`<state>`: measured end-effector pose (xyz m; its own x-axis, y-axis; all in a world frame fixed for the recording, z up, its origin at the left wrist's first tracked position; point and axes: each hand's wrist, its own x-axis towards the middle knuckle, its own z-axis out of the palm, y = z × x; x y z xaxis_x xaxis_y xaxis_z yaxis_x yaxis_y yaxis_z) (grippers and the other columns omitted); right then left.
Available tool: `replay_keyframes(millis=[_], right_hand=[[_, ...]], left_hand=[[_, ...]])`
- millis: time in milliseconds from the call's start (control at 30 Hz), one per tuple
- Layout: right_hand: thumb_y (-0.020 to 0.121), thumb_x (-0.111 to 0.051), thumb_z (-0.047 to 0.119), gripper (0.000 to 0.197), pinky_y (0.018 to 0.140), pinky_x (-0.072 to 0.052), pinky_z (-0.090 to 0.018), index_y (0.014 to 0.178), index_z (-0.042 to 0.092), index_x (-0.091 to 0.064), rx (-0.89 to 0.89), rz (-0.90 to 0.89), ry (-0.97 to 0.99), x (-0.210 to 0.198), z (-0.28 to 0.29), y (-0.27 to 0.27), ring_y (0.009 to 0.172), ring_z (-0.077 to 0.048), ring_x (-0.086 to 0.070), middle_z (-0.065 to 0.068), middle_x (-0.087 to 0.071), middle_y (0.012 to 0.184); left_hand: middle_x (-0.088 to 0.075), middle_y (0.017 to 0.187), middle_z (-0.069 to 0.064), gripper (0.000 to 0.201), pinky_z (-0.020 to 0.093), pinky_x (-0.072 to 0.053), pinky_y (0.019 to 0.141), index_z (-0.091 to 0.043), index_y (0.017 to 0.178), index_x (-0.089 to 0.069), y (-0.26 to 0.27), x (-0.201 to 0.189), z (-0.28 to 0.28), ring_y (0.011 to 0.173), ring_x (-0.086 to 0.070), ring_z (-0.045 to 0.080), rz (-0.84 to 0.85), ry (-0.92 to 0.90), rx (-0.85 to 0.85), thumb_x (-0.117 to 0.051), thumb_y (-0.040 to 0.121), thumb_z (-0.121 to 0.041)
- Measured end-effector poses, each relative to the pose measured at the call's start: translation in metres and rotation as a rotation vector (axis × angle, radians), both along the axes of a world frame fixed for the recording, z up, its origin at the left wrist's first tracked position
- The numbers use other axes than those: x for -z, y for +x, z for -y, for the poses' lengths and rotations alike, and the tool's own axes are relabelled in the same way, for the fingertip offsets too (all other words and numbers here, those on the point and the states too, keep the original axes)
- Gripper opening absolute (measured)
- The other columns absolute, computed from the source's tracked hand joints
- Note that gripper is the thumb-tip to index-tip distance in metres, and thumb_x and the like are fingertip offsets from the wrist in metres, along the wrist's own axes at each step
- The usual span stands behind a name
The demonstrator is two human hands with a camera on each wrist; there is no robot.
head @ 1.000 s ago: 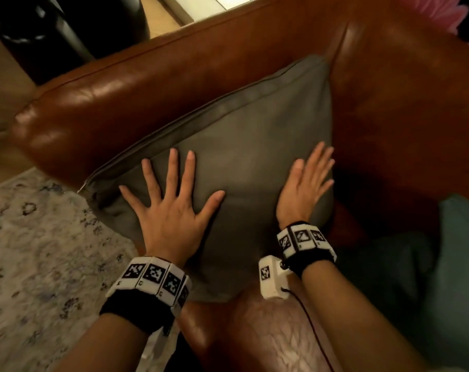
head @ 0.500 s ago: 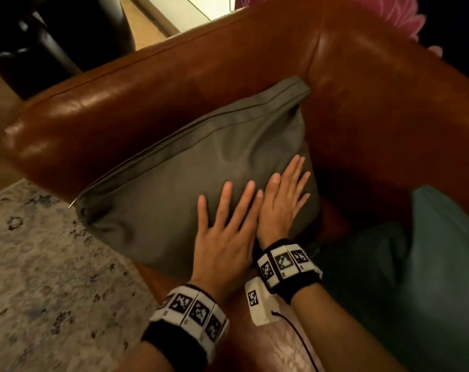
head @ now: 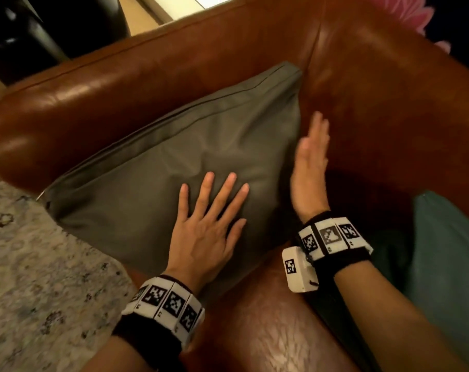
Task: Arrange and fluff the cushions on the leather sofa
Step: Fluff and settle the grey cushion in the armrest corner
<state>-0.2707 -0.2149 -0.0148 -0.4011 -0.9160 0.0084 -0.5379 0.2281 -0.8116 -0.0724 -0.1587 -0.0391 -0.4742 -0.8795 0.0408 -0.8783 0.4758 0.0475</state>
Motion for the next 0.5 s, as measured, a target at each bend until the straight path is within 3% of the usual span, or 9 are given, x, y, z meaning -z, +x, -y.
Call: replay_keyframes(millis=[67, 133, 367, 500], right_hand=[[0.106, -0.014, 0.044, 0.052, 0.117, 0.011, -0.049, 0.154, 0.043, 0.004, -0.232, -0.212, 0.038, -0.009, 0.014, 0.018, 0.152, -0.018, 0.015, 0.015, 0.016, 0.163], [0.105, -0.011, 0.048, 0.053, 0.118, 0.013, -0.054, 0.154, 0.045, 0.007, -0.286, -0.321, 0.185, 0.001, 0.033, 0.025, 0.151, -0.020, 0.019, 0.011, 0.019, 0.164], [0.103, -0.007, 0.053, 0.053, 0.118, 0.009, -0.058, 0.153, 0.047, 0.008, -0.339, -0.403, 0.402, 0.007, 0.068, 0.016, 0.152, -0.022, 0.014, 0.008, 0.014, 0.165], [0.103, -0.007, 0.051, 0.053, 0.118, 0.010, -0.056, 0.154, 0.046, 0.008, -0.346, -0.381, 0.384, 0.006, 0.056, 0.011, 0.152, -0.021, 0.014, 0.008, 0.014, 0.165]], left_hand=[[-0.020, 0.161, -0.004, 0.065, 0.055, 0.000, 0.118, -0.024, 0.154, -0.018, -0.003, -0.003, -0.001, 0.149, -0.011, 0.026, -0.003, 0.049, -0.018, -0.029, 0.098, -0.055], [-0.021, 0.161, -0.005, 0.068, 0.053, 0.001, 0.118, -0.022, 0.154, -0.019, -0.009, -0.002, 0.007, 0.149, -0.012, 0.025, 0.008, 0.073, -0.035, -0.028, 0.097, -0.058], [-0.022, 0.161, -0.002, 0.066, 0.053, 0.003, 0.118, -0.020, 0.153, -0.024, -0.025, -0.020, 0.020, 0.150, -0.011, 0.025, -0.085, 0.068, -0.064, -0.027, 0.097, -0.055], [-0.025, 0.160, -0.001, 0.058, 0.064, -0.002, 0.114, -0.032, 0.151, -0.029, 0.007, -0.029, -0.003, 0.149, -0.018, 0.028, -0.083, -0.027, -0.097, -0.034, 0.098, -0.054]])
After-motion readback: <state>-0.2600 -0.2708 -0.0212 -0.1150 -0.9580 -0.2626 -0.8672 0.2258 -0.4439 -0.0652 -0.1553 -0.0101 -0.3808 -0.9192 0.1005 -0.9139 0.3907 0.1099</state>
